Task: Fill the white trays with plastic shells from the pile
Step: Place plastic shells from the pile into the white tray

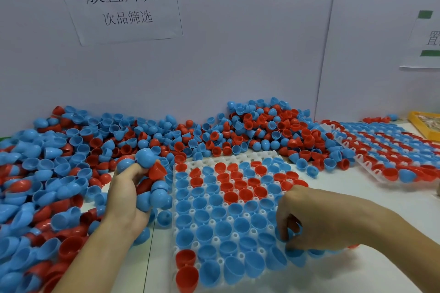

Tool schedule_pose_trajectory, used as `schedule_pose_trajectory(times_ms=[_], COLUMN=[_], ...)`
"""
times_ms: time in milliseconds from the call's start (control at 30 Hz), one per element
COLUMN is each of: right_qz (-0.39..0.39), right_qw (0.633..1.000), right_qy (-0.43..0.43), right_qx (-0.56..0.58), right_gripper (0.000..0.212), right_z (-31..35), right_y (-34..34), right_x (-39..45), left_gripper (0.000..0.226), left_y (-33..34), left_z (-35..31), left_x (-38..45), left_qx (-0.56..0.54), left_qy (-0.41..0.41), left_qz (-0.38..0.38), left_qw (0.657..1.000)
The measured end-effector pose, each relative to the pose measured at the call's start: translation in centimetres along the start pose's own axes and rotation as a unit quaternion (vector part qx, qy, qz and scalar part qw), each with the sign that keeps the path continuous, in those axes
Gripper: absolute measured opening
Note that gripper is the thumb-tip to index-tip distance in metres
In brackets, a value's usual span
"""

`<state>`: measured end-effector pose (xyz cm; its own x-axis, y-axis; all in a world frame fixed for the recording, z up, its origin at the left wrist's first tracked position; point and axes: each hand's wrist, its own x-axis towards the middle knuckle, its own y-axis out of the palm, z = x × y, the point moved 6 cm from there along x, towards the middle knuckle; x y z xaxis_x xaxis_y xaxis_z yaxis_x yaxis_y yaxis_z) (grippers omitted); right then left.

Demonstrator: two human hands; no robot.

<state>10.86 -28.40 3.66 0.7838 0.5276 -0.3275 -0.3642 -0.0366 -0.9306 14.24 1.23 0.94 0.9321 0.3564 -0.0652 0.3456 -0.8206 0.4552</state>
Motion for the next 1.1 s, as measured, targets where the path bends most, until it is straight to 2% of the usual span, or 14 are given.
schedule_pose_trajectory(times_ms=[133, 267, 400, 533, 733, 833, 900, 967, 1033, 1100], right_qz=[-0.006, -0.027, -0.025, -0.024, -0.033, -0.093, -0.159, -0.209, -0.202, -0.156], right_qw=[1.0, 0.999, 0.998, 0.997, 0.998, 0.994, 0.985, 0.975, 0.977, 0.985], right_qy=[-0.005, -0.008, -0.045, -0.067, -0.059, -0.049, -0.061, -0.074, -0.059, -0.032], right_qx=[0.016, 0.017, 0.021, 0.011, 0.007, 0.021, 0.026, 0.007, -0.03, -0.06], right_gripper=[0.019, 0.021, 0.033, 0.025, 0.022, 0.016, 0.021, 0.032, 0.045, 0.048], right_z=[-0.1, 0.0, 1.6, 2.7, 2.5, 2.0, 2.1, 2.3, 2.6, 2.7], right_y=[-0.3, -1.2, -0.9, -0.1, -0.7, -2.6, -4.1, -5.2, -5.3, -4.8], right_x=[-0.2, -0.5, -0.2, 0.3, 0.5, 1.2, 2.8, 5.3, 8.4, 11.1], left_gripper=[0.019, 0.038, 0.041, 0.042, 0.037, 0.022, 0.02, 0.031, 0.039, 0.041], left_y=[0.0, 0.0, 0.1, 0.0, -0.2, -0.3, -0.2, -0.2, -0.3, -0.4], left_z=[0.0, 0.0, 0.0, 0.1, 0.2, 0.2, 0.2, 0.2, 0.2, 0.2], left_x=[0.1, 0.1, 0.0, 0.1, 0.4, 0.5, 0.5, 0.4, 0.5, 0.6], left_qx=[-0.003, -0.006, -0.008, -0.013, -0.017, -0.013, -0.015, -0.018, -0.022, -0.023], left_qy=[0.0, 0.0, -0.001, -0.002, -0.001, 0.0, -0.001, -0.002, -0.002, 0.002], left_qz=[0.002, 0.002, 0.004, 0.004, 0.0, 0.002, 0.001, -0.003, -0.005, -0.009], left_qw=[1.0, 1.0, 1.0, 1.0, 1.0, 1.0, 1.0, 1.0, 1.0, 1.0])
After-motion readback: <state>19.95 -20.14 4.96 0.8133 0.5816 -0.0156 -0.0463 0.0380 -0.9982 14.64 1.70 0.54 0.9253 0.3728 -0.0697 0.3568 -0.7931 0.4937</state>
